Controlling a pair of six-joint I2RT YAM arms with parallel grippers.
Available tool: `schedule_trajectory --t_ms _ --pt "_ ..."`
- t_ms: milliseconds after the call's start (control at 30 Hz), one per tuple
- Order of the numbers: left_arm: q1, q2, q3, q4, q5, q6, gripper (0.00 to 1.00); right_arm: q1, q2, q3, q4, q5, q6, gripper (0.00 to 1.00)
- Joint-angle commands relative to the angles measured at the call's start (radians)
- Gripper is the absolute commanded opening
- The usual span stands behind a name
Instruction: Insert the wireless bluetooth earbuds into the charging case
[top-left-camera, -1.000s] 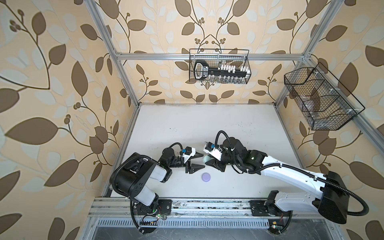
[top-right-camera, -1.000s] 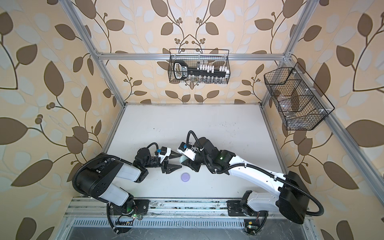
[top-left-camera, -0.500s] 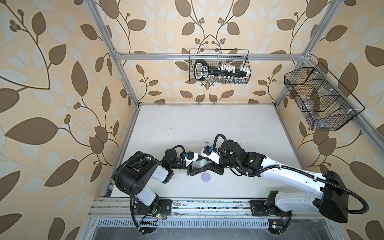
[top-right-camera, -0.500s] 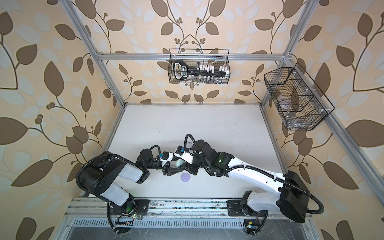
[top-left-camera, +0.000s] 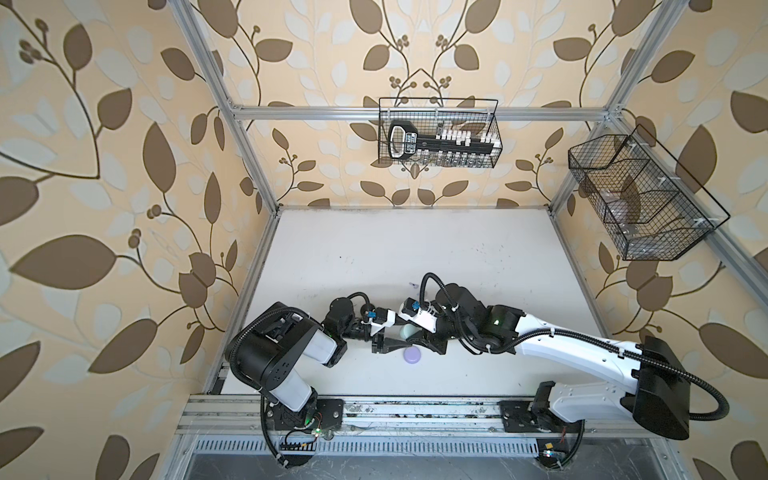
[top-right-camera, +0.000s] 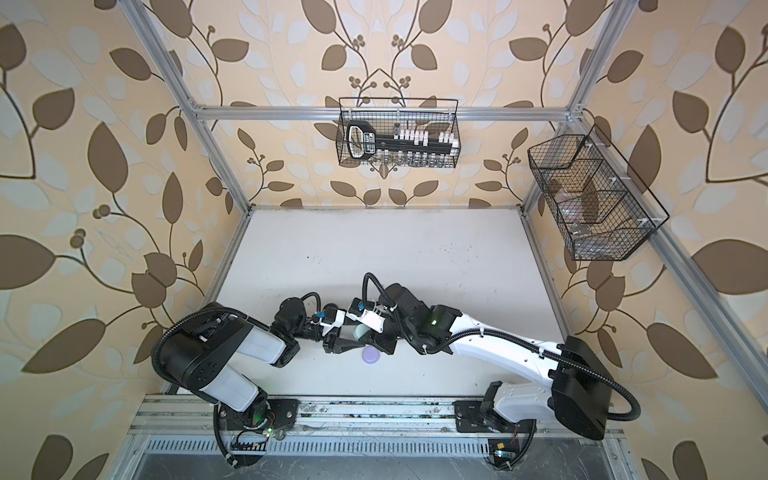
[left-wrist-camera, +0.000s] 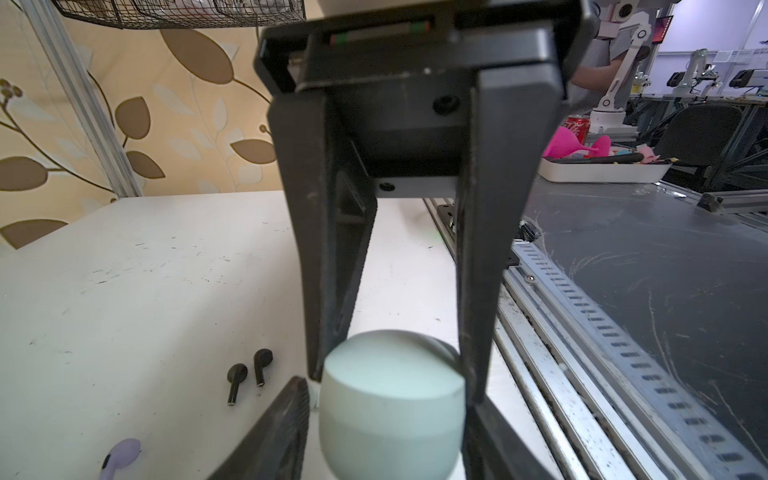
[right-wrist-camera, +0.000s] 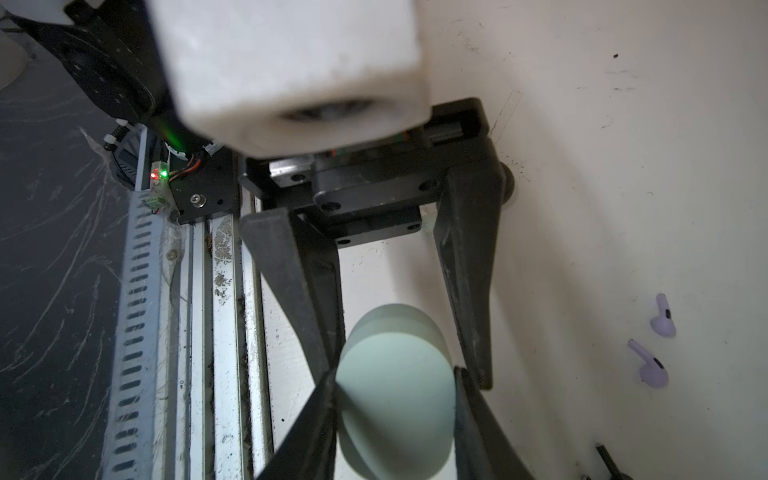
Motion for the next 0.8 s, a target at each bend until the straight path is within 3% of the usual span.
schedule_trajectory --t_ms 0,300,767 --pt "-0.003 0.011 0.022 0.062 0.056 0.010 0.56 0.007 0.002 0.033 -0.026 0.022 -0.031 0.01" --pt "-0.003 0.035 0.033 0.063 0.086 0.016 0.49 0.013 0.000 0.028 -0.016 0.014 -0.027 0.01" --pt "-0.009 0.049 0.047 0.063 0.116 0.003 0.47 0.044 0.048 0.051 -0.022 0.031 -0.032 0.00"
